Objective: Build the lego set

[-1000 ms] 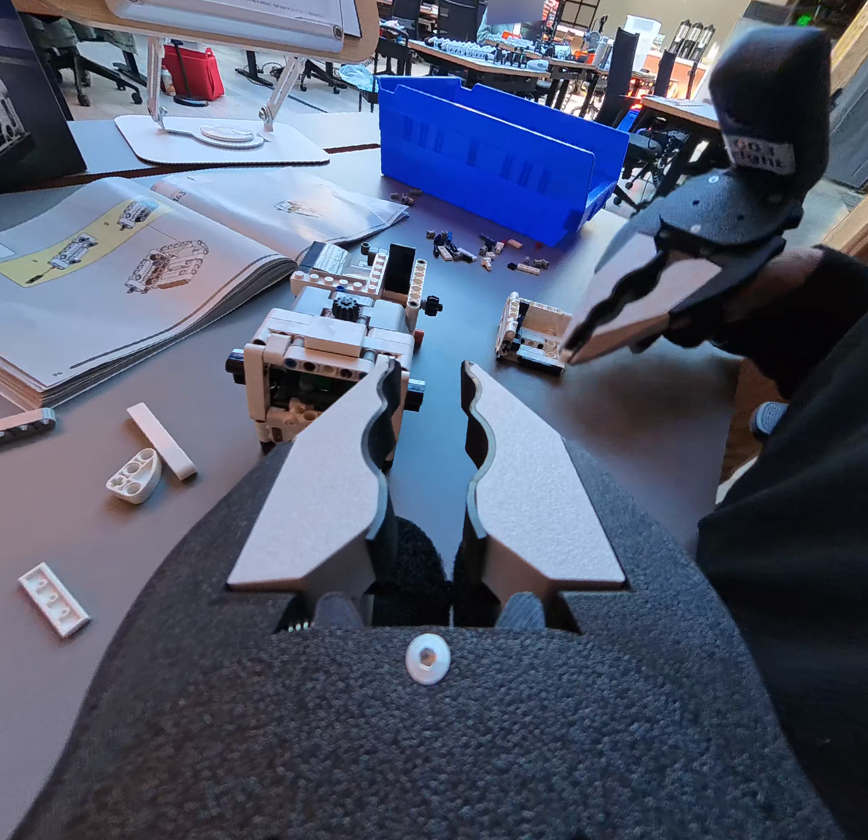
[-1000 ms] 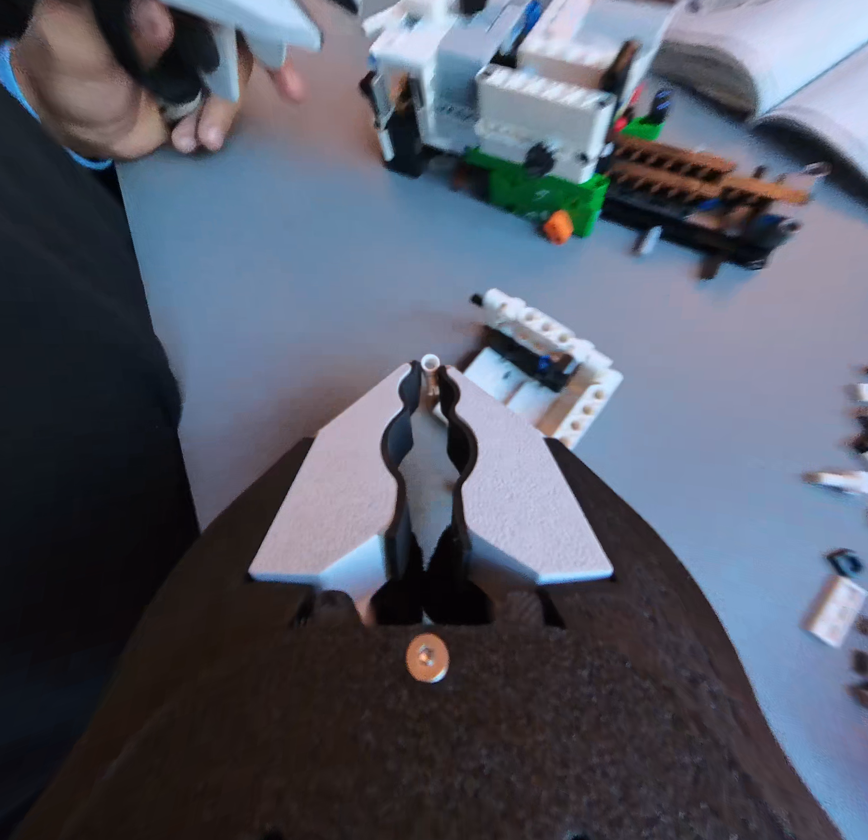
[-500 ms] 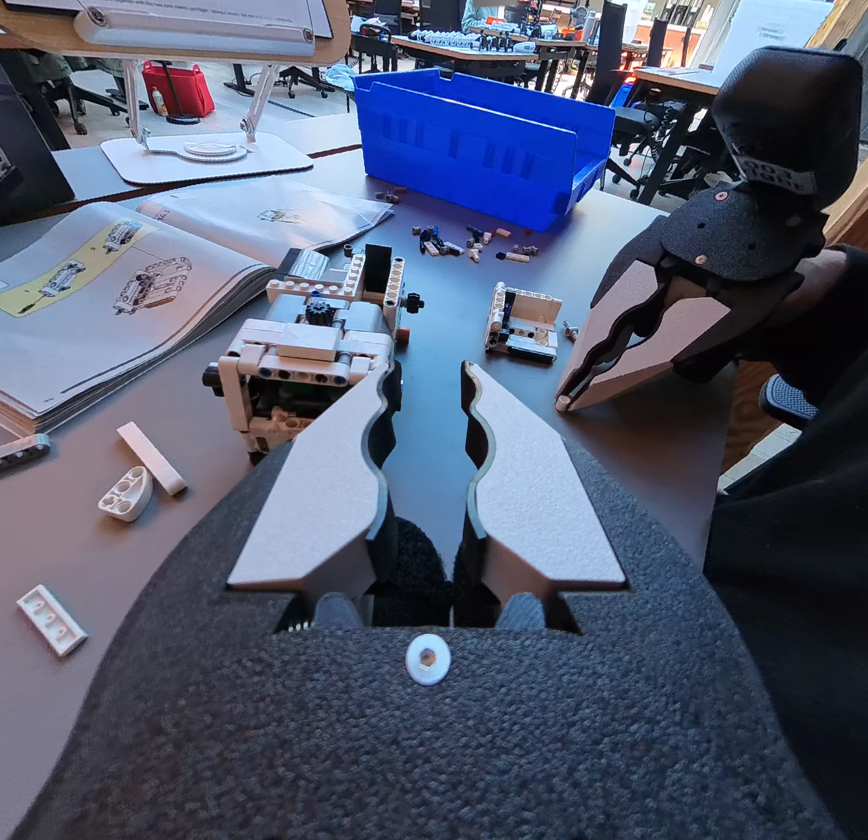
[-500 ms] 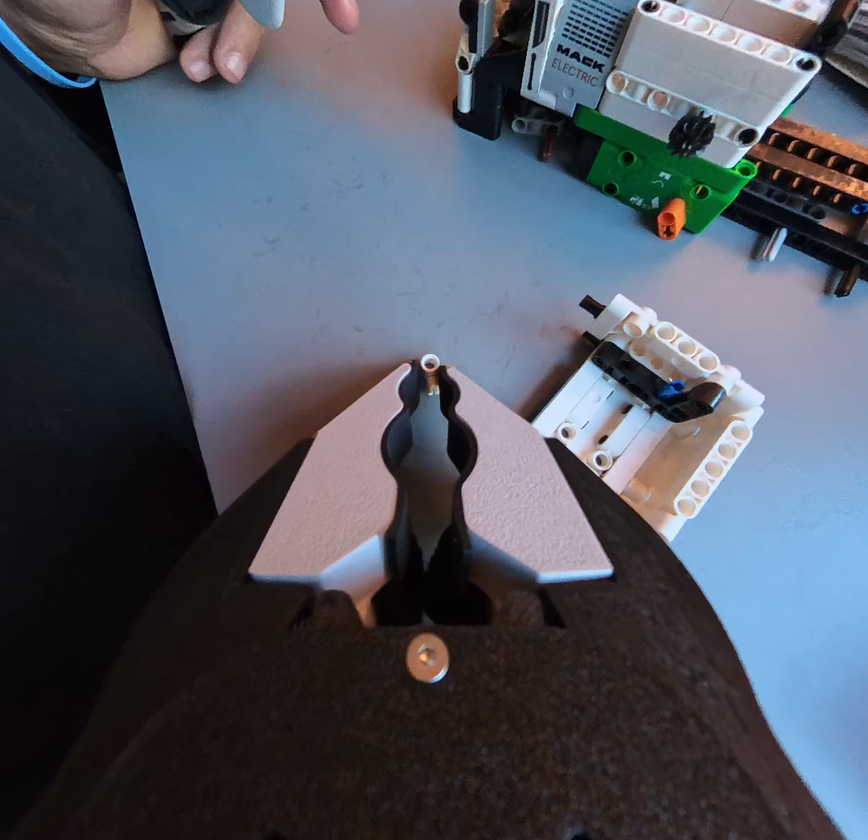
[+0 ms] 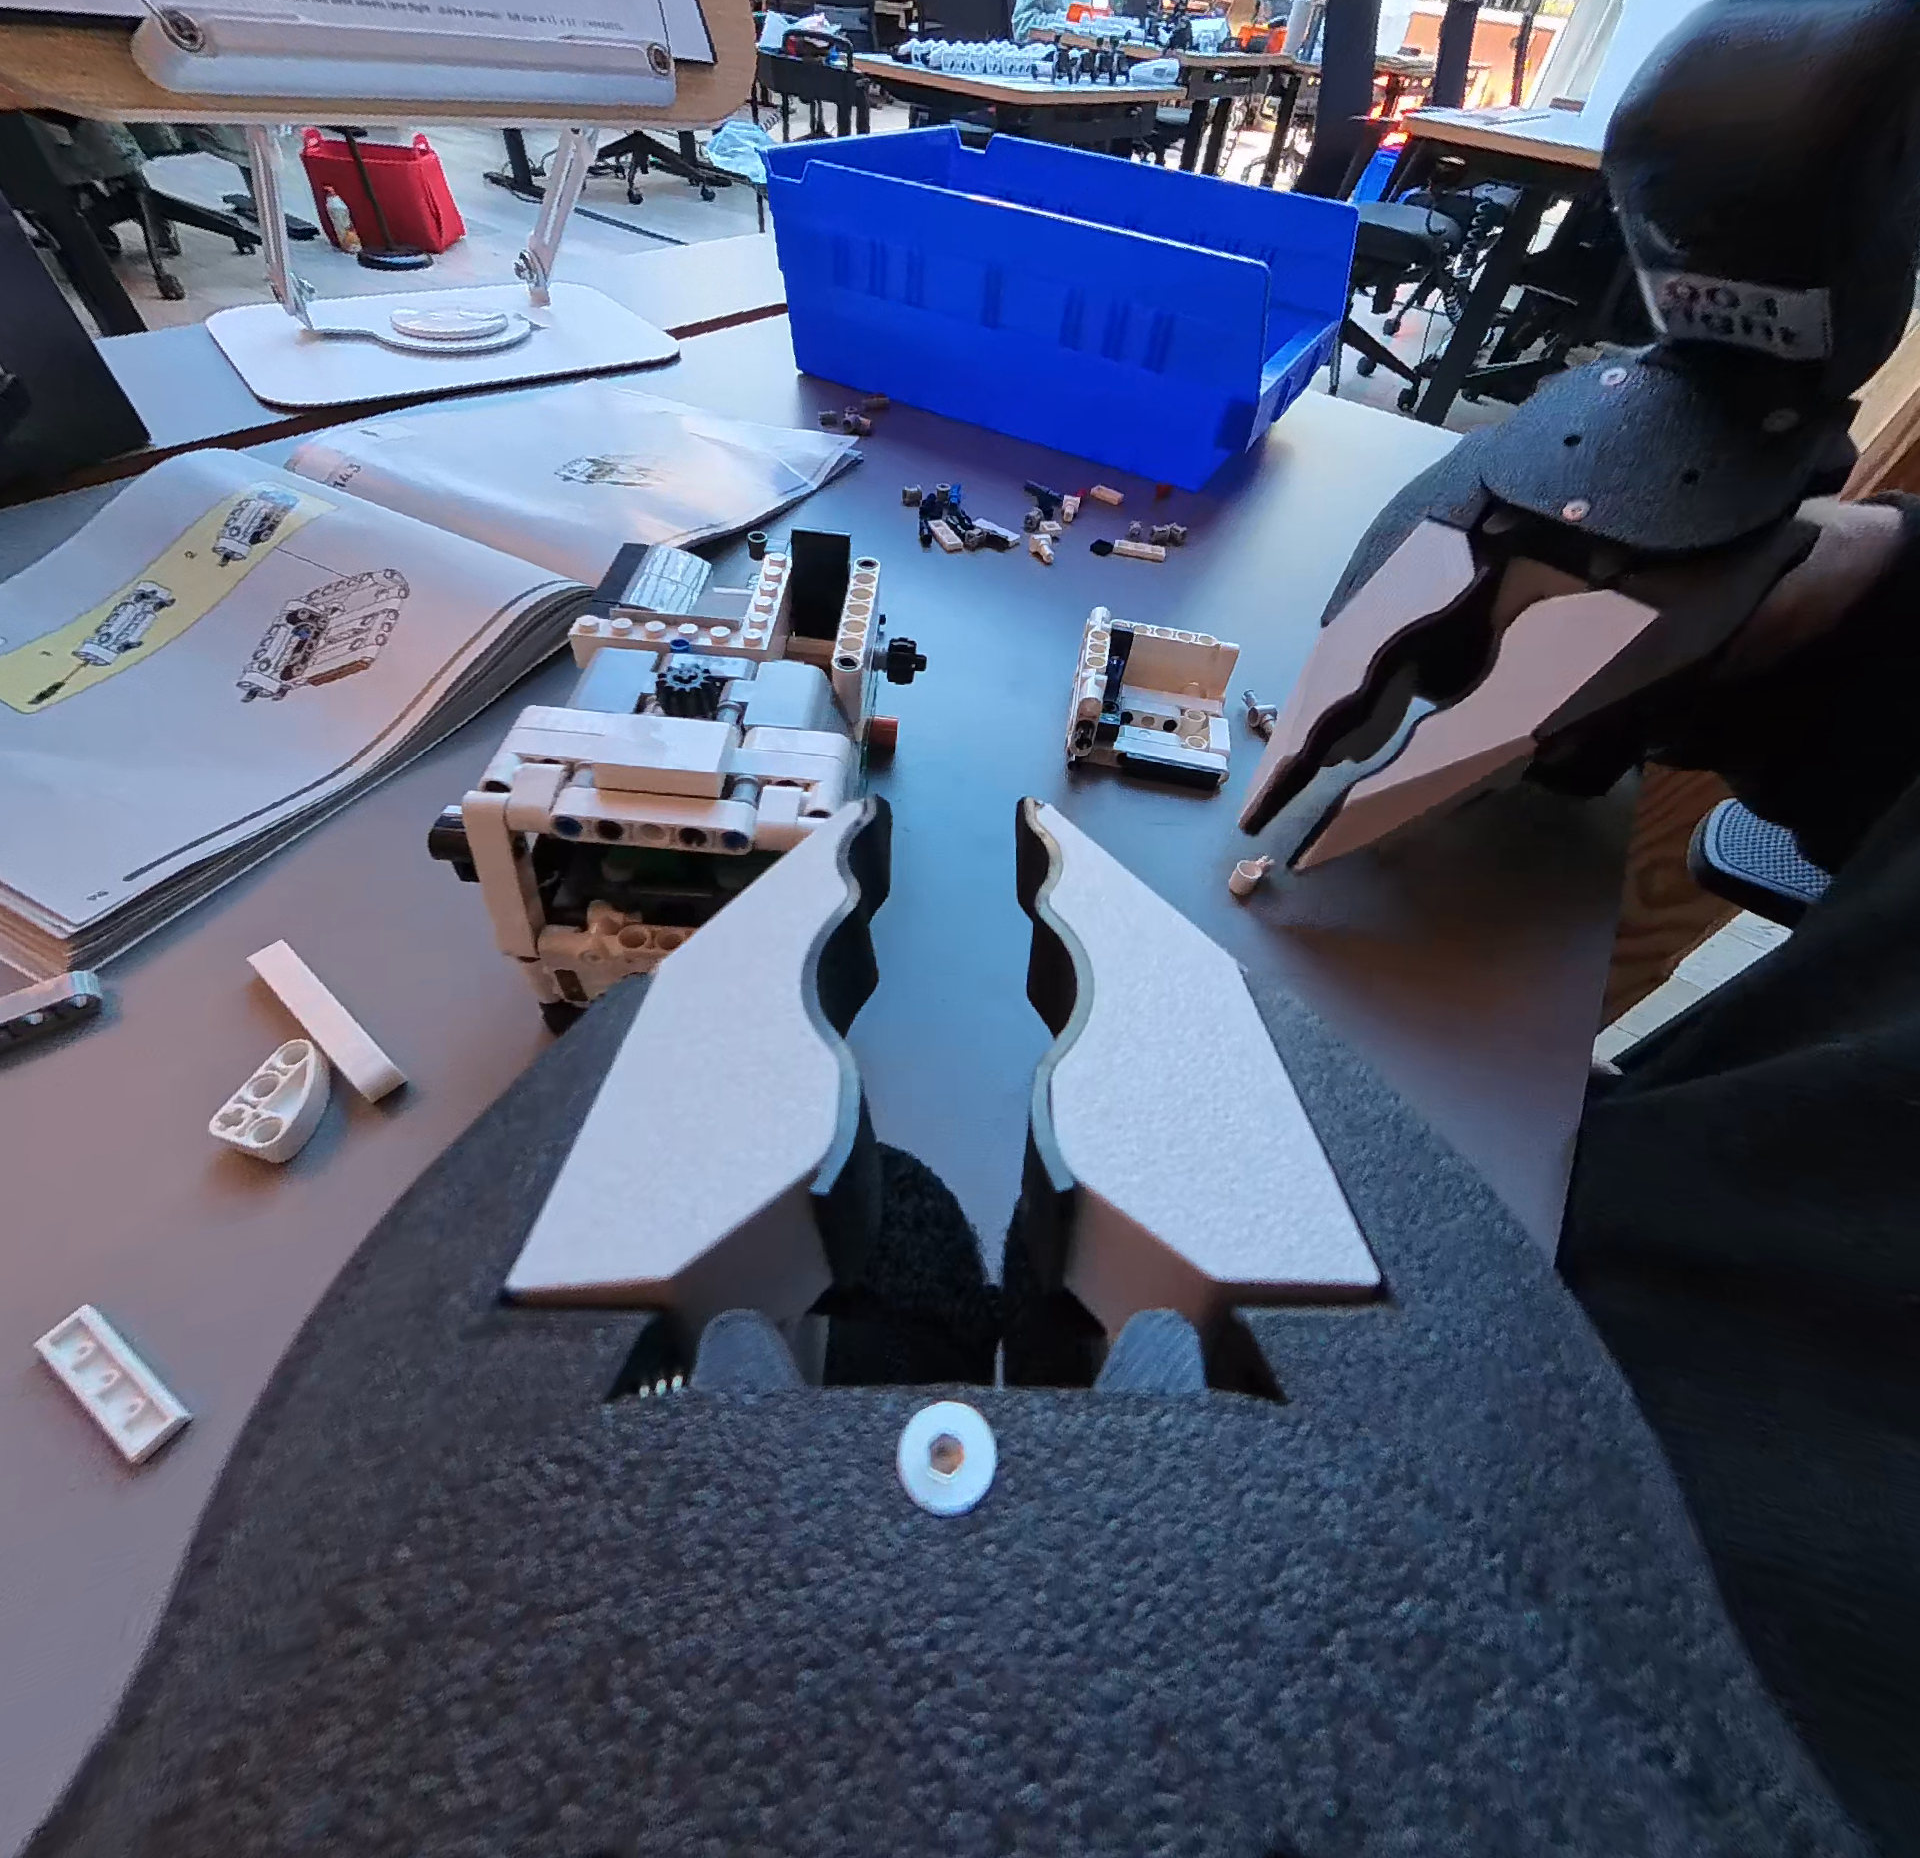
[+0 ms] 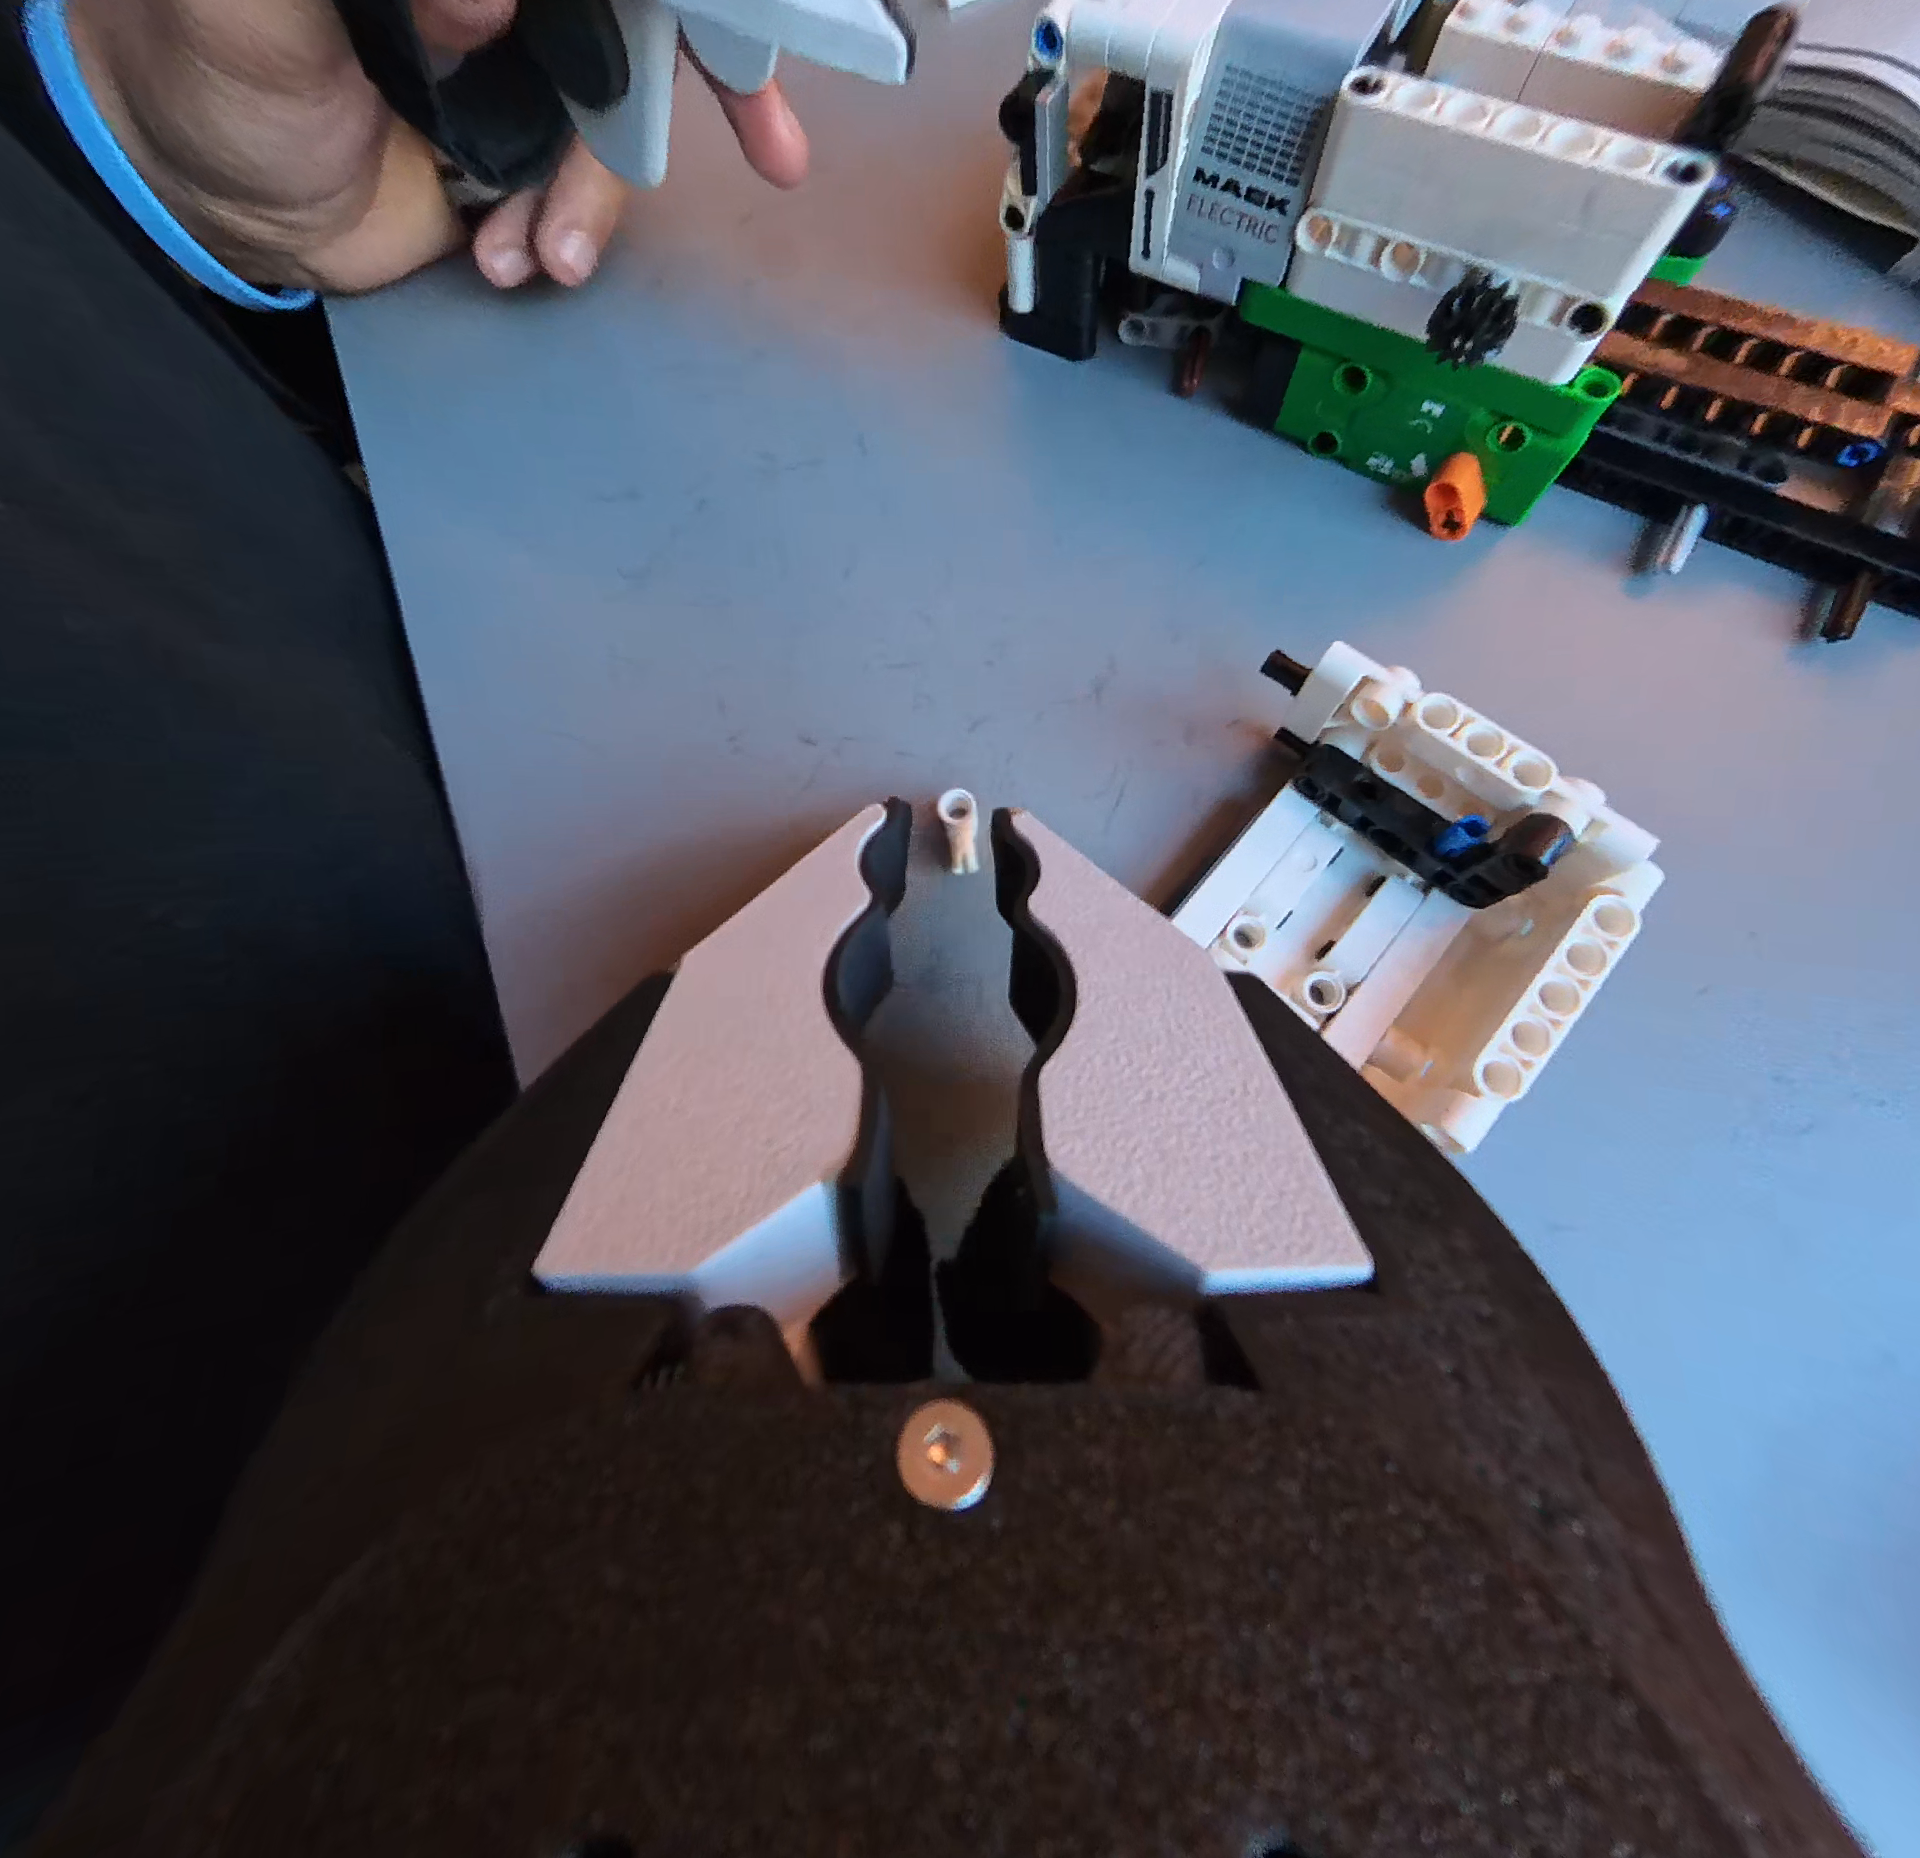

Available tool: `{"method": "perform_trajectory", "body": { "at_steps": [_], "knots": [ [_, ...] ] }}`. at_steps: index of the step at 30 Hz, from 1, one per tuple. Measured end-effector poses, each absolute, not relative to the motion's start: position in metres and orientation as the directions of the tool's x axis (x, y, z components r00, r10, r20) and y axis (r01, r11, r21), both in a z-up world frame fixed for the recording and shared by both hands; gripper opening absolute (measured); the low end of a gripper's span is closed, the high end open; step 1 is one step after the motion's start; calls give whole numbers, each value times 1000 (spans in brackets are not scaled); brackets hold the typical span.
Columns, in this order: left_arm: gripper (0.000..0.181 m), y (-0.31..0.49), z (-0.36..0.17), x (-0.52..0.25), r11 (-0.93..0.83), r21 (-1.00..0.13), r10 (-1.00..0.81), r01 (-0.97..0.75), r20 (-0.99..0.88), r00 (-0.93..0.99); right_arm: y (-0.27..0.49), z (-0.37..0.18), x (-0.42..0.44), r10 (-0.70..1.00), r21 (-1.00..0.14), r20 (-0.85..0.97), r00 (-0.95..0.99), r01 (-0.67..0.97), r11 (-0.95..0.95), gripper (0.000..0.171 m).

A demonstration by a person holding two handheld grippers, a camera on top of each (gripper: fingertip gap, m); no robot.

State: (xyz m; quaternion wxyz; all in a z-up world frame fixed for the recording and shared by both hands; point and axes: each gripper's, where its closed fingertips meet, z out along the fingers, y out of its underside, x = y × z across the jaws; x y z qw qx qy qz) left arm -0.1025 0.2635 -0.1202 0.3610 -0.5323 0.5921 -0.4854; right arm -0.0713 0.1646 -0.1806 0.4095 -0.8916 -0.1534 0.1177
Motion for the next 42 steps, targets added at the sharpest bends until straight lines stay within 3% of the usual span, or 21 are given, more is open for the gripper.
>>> {"method": "perform_trajectory", "body": {
  "at_steps": [10,16,22,31,36,42],
  "knots": [
    [21,235,-121,-92,-17,-954,-959,-299,101,-265,133,-163,-26,237,-774,-137,962,46,-631,15],
    [25,213,-126,-78,1,-932,-935,-362,128,-330,136,-165,-47,277,-780,-117,954,84,-620,20],
    [23,212,-130,-76,-81,-869,-933,-489,238,-269,153,-180,-64,323,-745,85,942,276,-608,16],
    [21,191,-138,-82,-258,-725,-821,-639,513,-250,166,-191,-73,398,-708,151,905,380,-596,4],
    [21,182,-141,-80,-344,-657,-732,-671,635,-246,178,-154,-74,356,-772,389,850,512,-378,4],
    [15,173,-130,-79,-381,-646,-649,-661,696,-306,179,-133,-78,305,-663,647,699,713,-228,3]
  ]
}}
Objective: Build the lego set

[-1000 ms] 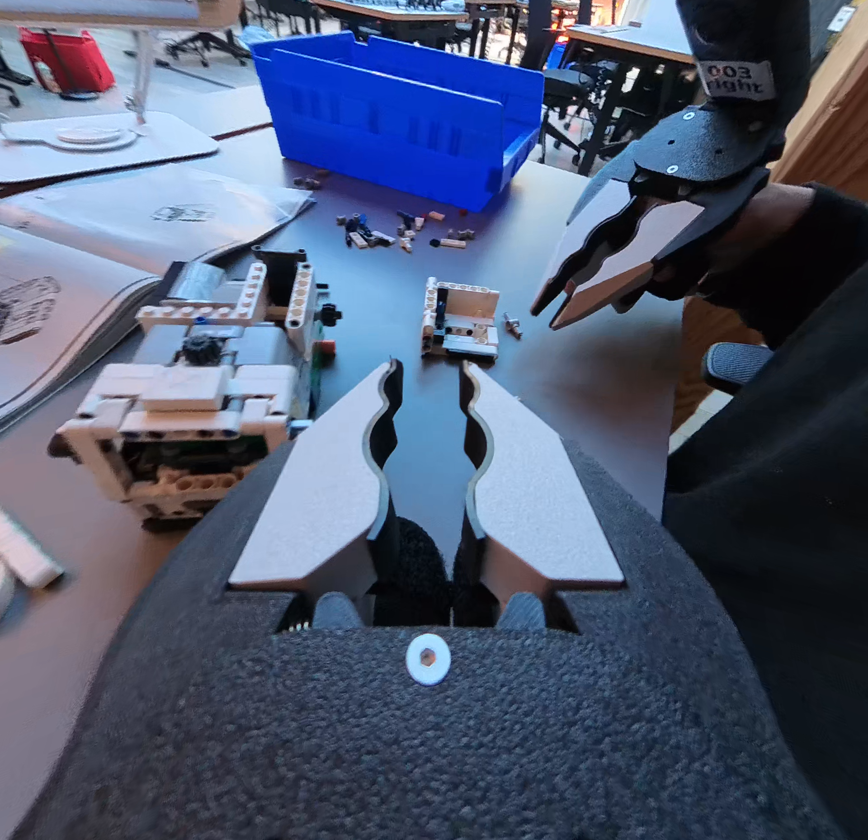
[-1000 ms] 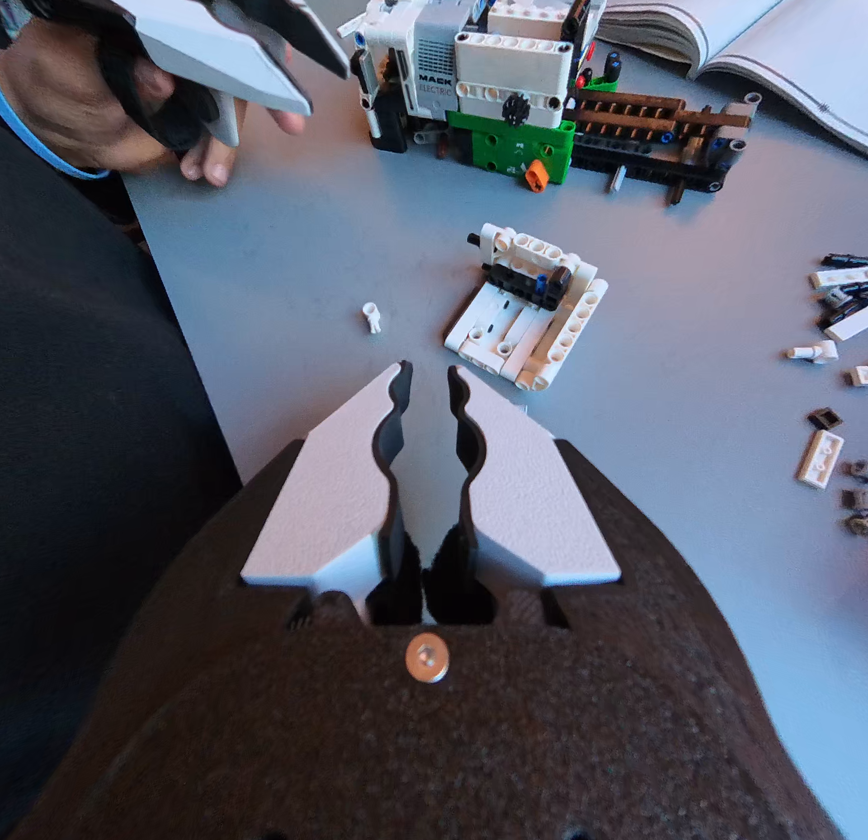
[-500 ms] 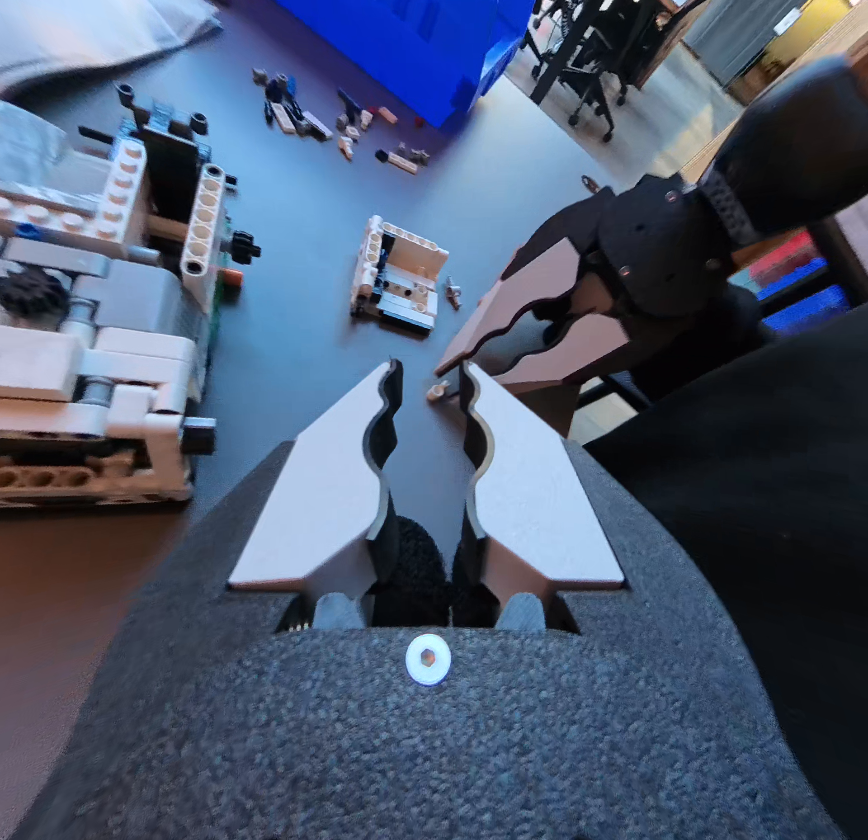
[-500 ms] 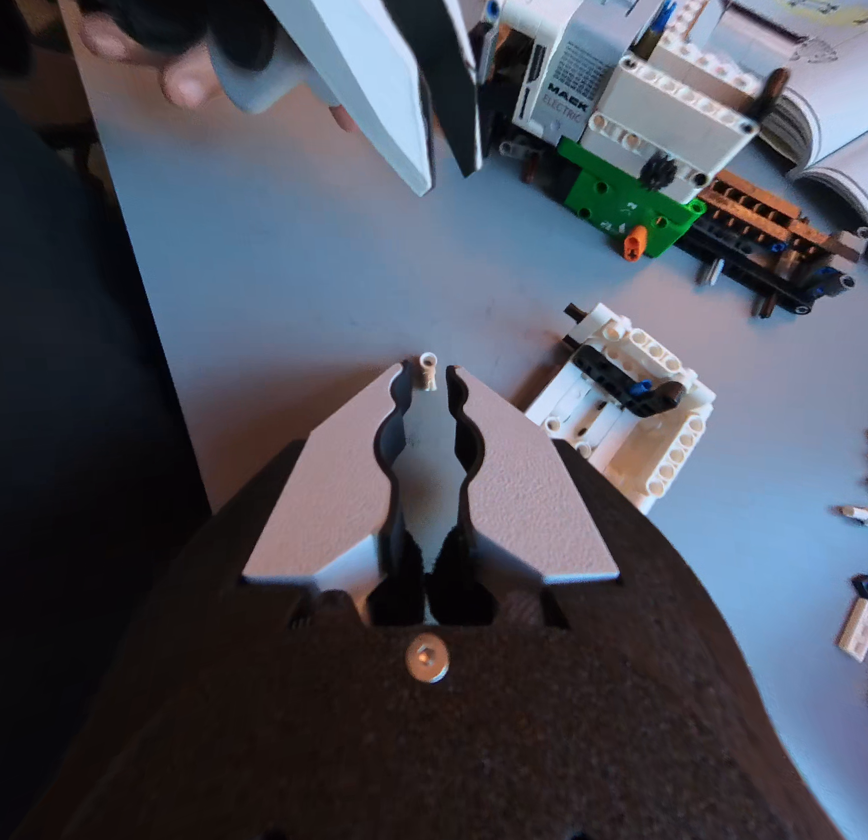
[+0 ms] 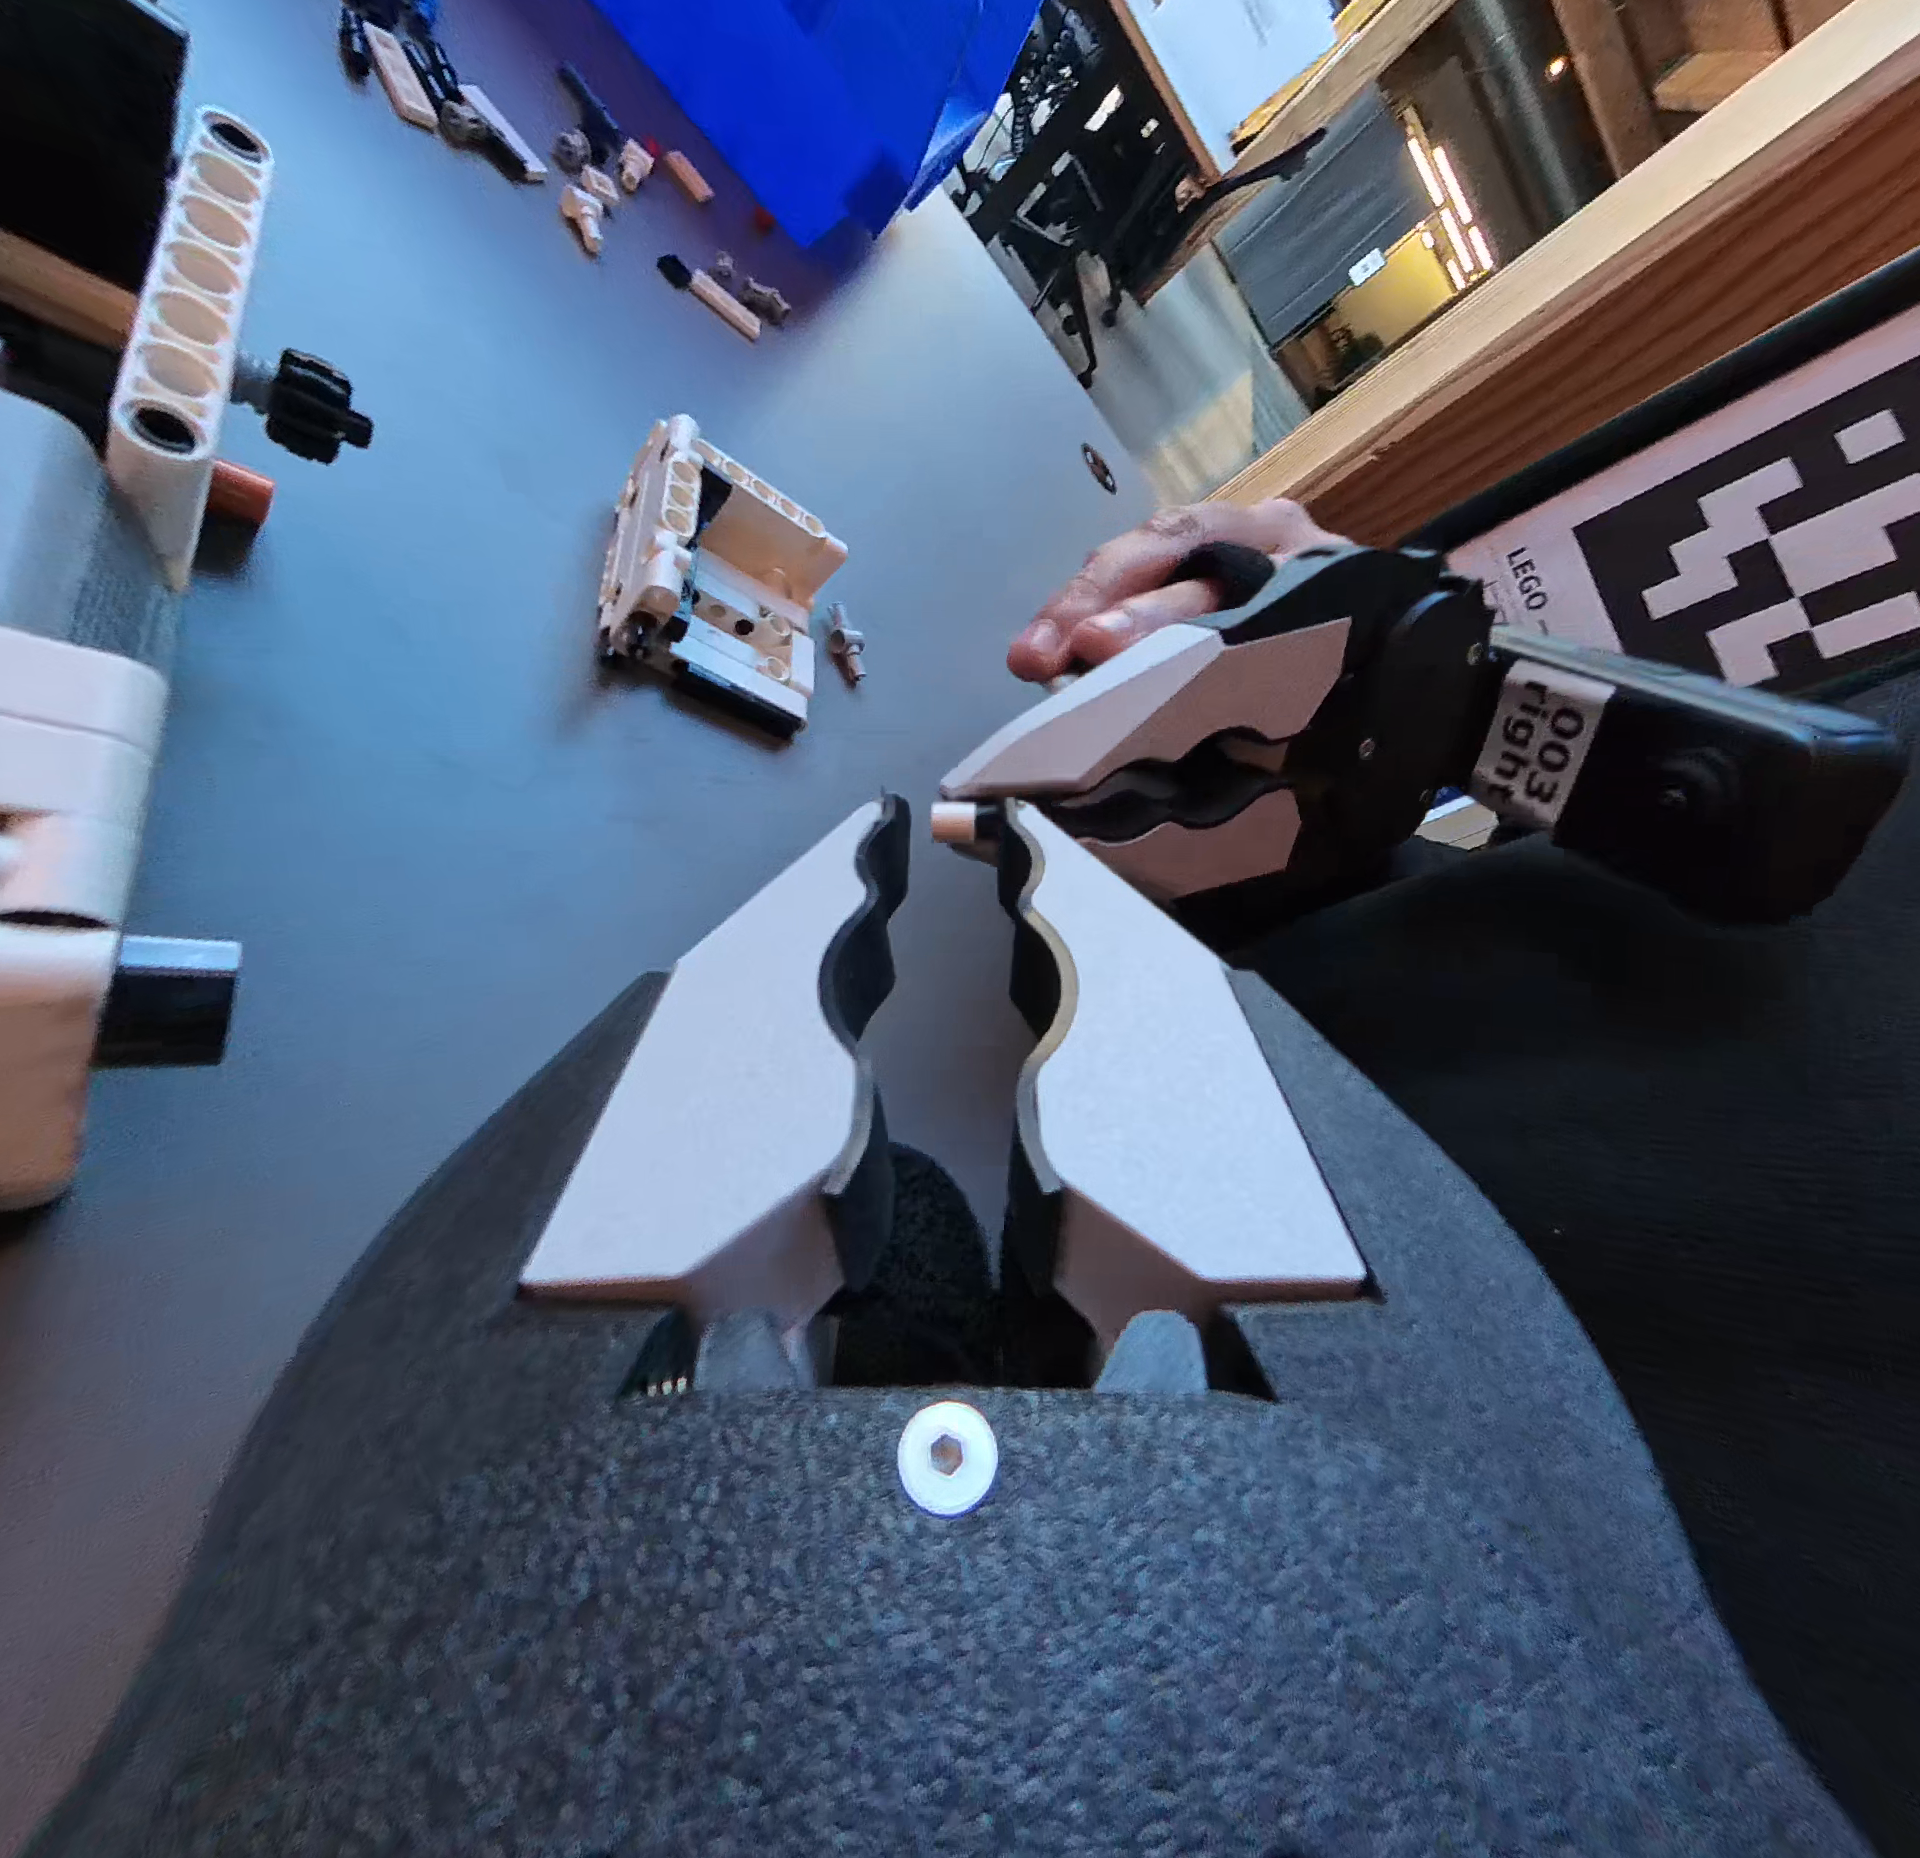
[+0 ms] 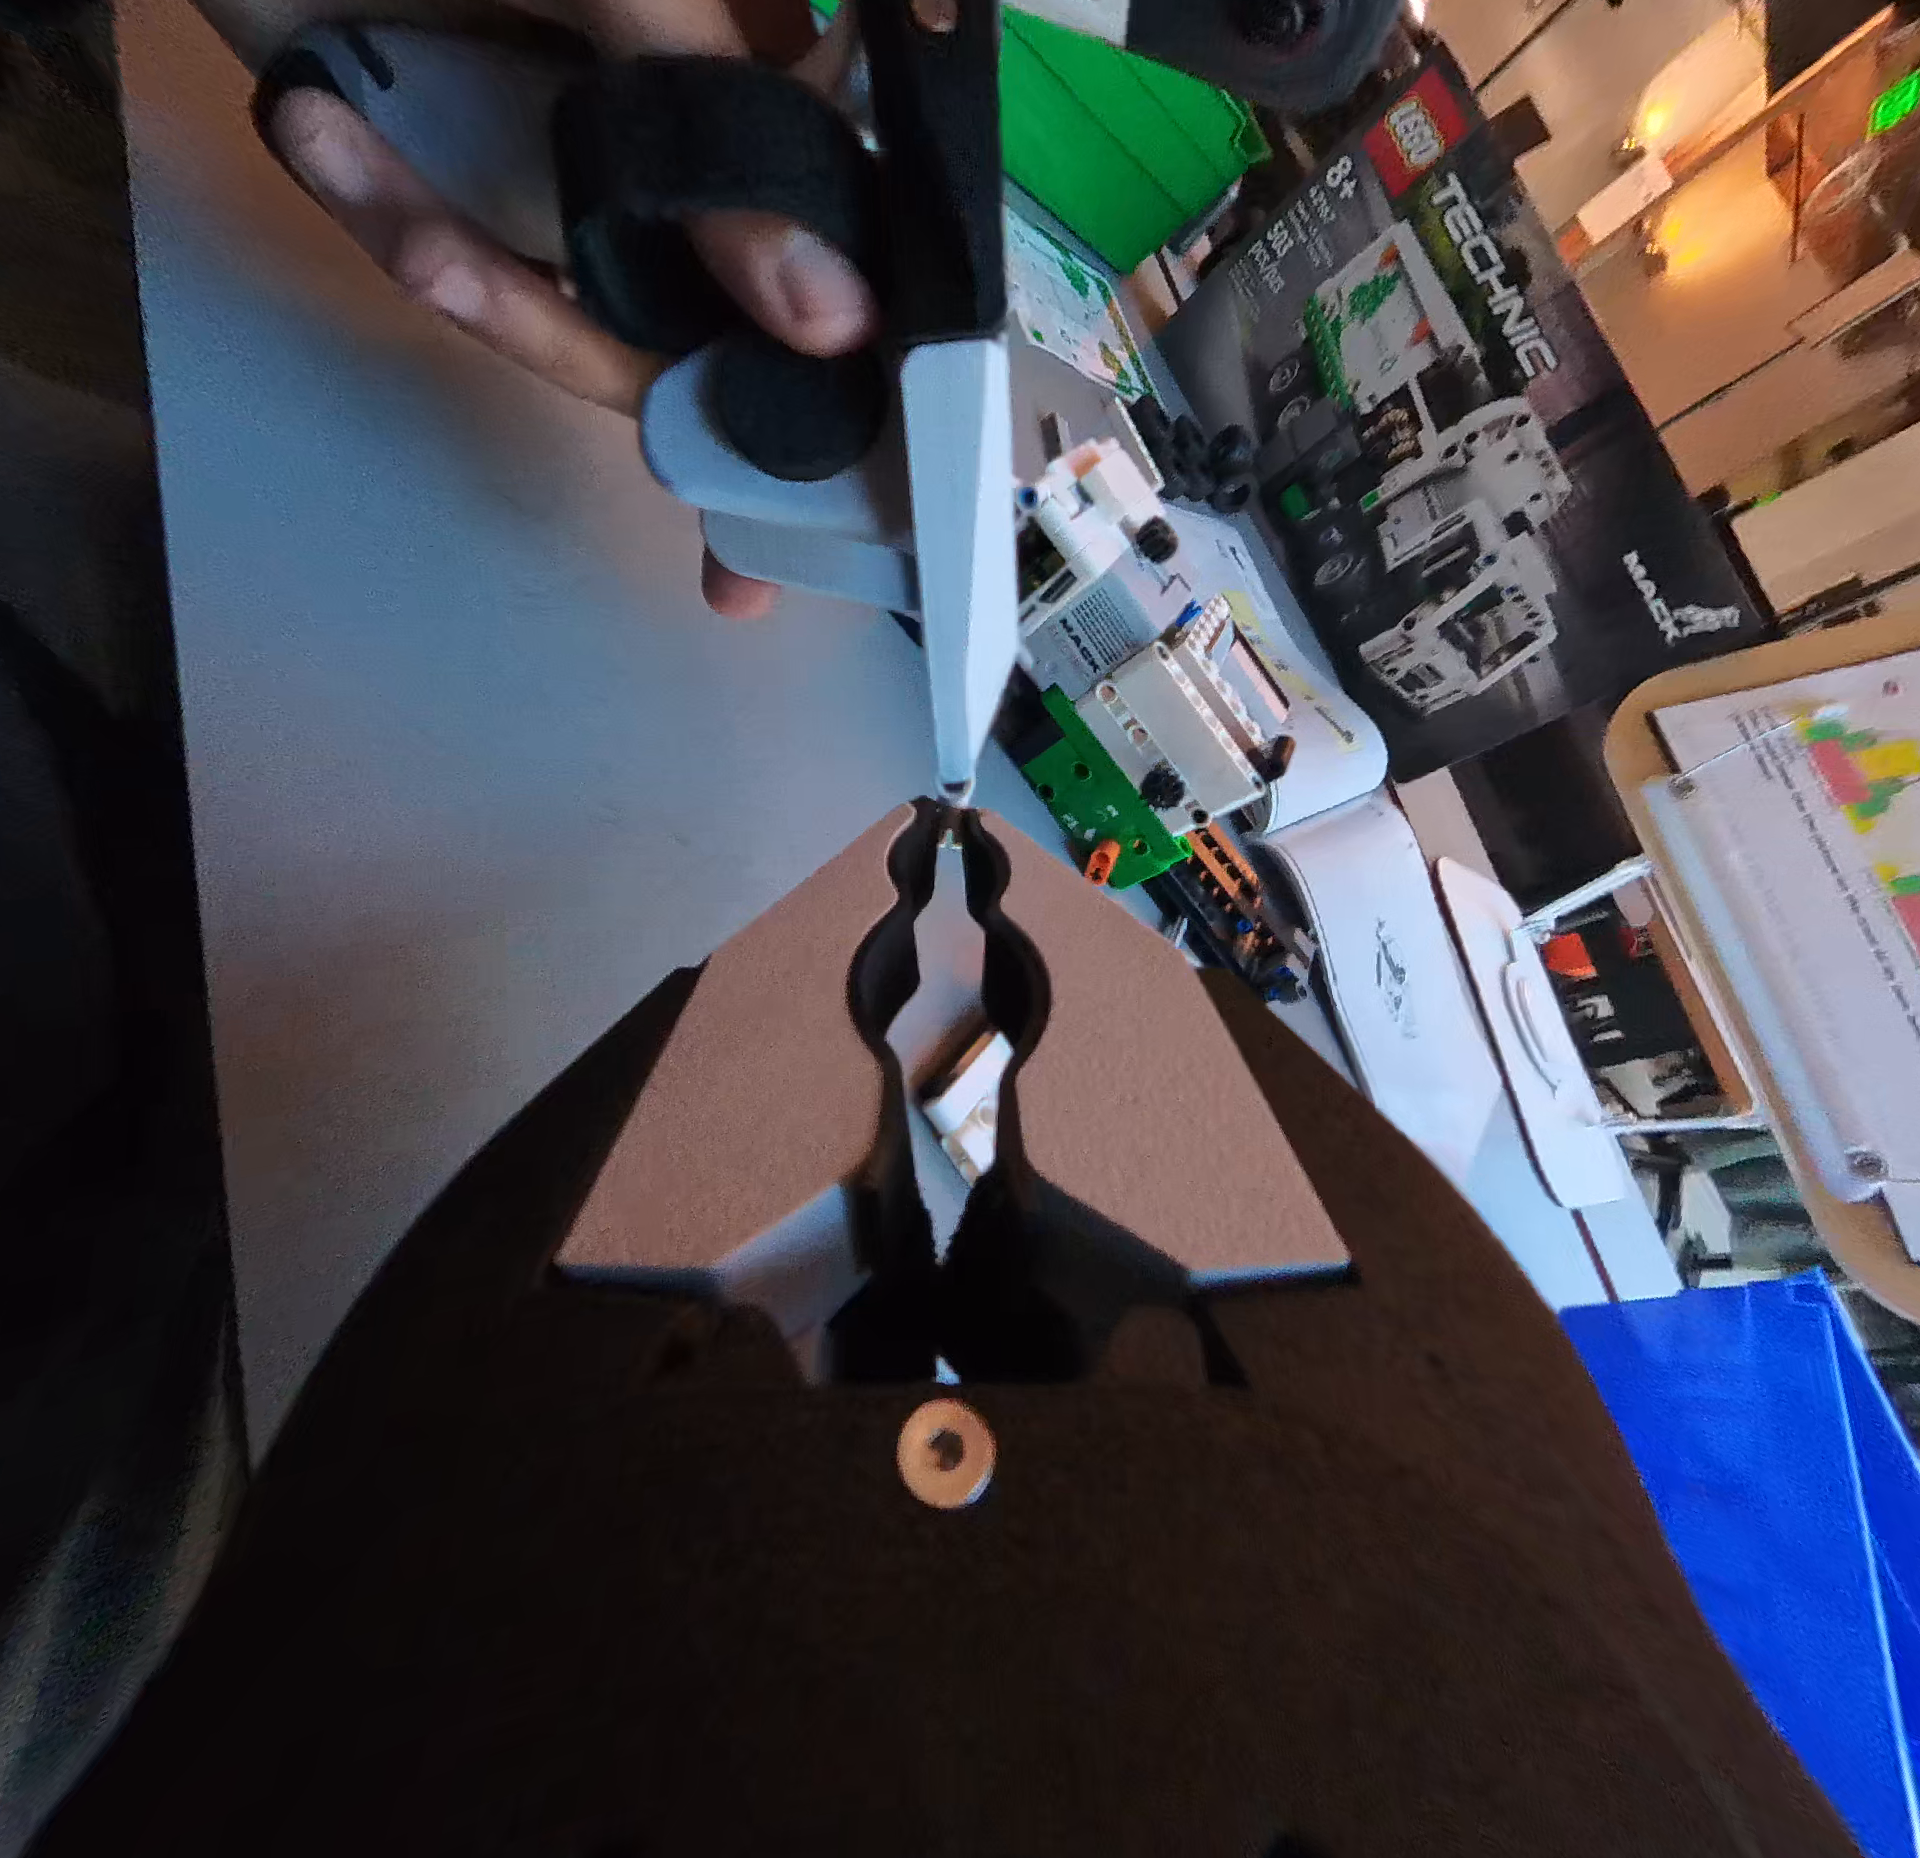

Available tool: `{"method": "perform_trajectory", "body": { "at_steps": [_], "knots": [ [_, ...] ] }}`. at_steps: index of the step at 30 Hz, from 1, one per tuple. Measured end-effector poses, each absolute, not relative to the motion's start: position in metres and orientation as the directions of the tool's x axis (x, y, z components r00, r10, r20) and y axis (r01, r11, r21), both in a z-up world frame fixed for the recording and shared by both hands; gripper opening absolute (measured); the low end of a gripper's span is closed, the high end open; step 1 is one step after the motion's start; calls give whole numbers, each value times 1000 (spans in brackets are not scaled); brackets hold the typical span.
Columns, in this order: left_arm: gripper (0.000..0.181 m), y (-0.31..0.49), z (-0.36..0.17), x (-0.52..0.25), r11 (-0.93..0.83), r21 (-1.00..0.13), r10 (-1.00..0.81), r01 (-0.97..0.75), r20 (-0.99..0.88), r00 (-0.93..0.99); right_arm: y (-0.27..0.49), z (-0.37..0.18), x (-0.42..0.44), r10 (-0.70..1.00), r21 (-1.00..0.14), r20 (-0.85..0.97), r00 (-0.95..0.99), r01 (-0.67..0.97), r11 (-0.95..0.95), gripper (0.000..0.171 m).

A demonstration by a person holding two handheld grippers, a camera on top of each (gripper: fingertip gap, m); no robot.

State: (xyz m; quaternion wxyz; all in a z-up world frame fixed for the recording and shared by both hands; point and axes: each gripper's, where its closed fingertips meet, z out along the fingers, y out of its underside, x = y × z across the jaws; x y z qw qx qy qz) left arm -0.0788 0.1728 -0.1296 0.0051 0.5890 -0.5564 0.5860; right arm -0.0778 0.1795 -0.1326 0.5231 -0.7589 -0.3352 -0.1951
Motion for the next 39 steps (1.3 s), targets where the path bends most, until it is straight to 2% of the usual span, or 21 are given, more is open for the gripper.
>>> {"method": "perform_trajectory", "body": {
  "at_steps": [2,12,14,17,20,22,24,26,28,31,34,39],
  "knots": [
    [7,172,-128,-79,-388,-646,-640,-658,702,-312,180,-133,-78,302,-653,658,689,723,-226,4],
    [6,171,-129,-81,-287,-706,-706,-647,613,-355,180,-130,-80,284,-671,652,703,709,-217,4],
    [6,170,-131,-81,-227,-738,-750,-636,549,-369,179,-132,-79,282,-721,588,758,650,-240,4],
    [6,174,-134,-82,-158,-759,-795,-631,477,-375,172,-127,-71,273,-824,424,864,492,-279,14],
    [6,181,-134,-81,-84,-802,-845,-592,372,-384,159,-125,-23,159,-880,248,956,291,-376,18],
    [6,182,-133,-80,-36,-828,-869,-560,302,-392,151,-147,9,107,-834,115,988,155,-530,30],
    [6,181,-132,-76,-1,-846,-884,-533,250,-395,149,-166,32,21,-763,15,1000,24,-646,33],
    [7,179,-134,-72,37,-853,-895,-521,204,-398,153,-174,24,35,-727,-126,991,-68,-684,37],
    [7,179,-139,-68,69,-846,-908,-529,166,-384,159,-177,30,-10,-711,-175,984,-134,-691,36],
    [7,180,-143,-63,95,-838,-921,-538,131,-366,161,-183,26,-4,-665,-243,970,-169,-728,29],
    [7,179,-150,-60,110,-820,-926,-562,121,-358,163,-188,24,-5,-650,-224,975,-153,-745,23],
    [7,176,-167,-46,76,-784,-931,-616,165,-325,162,-183,9,0,-650,-217,976,-145,-746,24]
  ]
}}
